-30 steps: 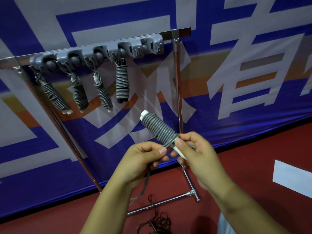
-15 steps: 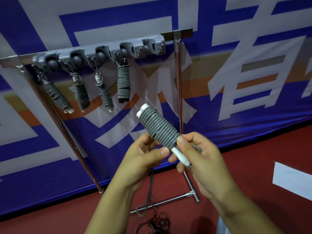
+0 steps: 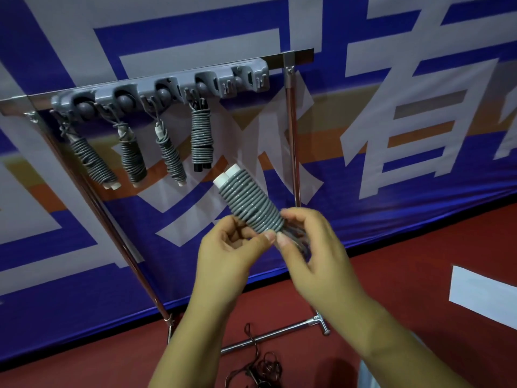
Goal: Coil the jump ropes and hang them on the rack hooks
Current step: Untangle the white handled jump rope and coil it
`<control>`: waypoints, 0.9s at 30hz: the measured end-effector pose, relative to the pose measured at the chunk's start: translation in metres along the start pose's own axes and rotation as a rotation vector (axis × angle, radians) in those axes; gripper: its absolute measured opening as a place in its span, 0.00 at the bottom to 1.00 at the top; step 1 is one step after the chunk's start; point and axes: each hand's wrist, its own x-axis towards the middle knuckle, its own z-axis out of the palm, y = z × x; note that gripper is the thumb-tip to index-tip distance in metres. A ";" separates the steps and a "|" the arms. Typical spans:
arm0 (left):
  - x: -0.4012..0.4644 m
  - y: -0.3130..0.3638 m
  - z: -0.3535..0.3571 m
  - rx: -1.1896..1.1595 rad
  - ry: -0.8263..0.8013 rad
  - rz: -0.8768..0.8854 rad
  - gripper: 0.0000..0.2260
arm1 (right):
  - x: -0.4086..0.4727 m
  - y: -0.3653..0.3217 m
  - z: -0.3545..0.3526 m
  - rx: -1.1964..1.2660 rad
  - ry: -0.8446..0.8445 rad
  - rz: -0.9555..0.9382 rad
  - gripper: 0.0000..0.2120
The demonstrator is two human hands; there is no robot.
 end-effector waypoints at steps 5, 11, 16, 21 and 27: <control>-0.003 0.003 0.009 -0.059 0.024 -0.035 0.04 | -0.005 0.007 0.016 -0.190 -0.028 -0.143 0.23; -0.008 0.007 0.007 -0.189 -0.072 -0.100 0.12 | 0.001 0.008 0.008 -0.084 0.078 -0.161 0.15; -0.005 0.008 -0.008 -0.248 -0.218 -0.209 0.12 | 0.006 -0.003 -0.010 0.206 -0.007 0.171 0.16; -0.005 0.012 -0.018 -0.071 -0.390 -0.214 0.10 | 0.009 -0.008 -0.016 0.346 -0.117 0.324 0.13; -0.005 0.018 -0.021 0.216 -0.240 -0.023 0.05 | 0.010 -0.007 -0.017 0.420 -0.123 0.445 0.10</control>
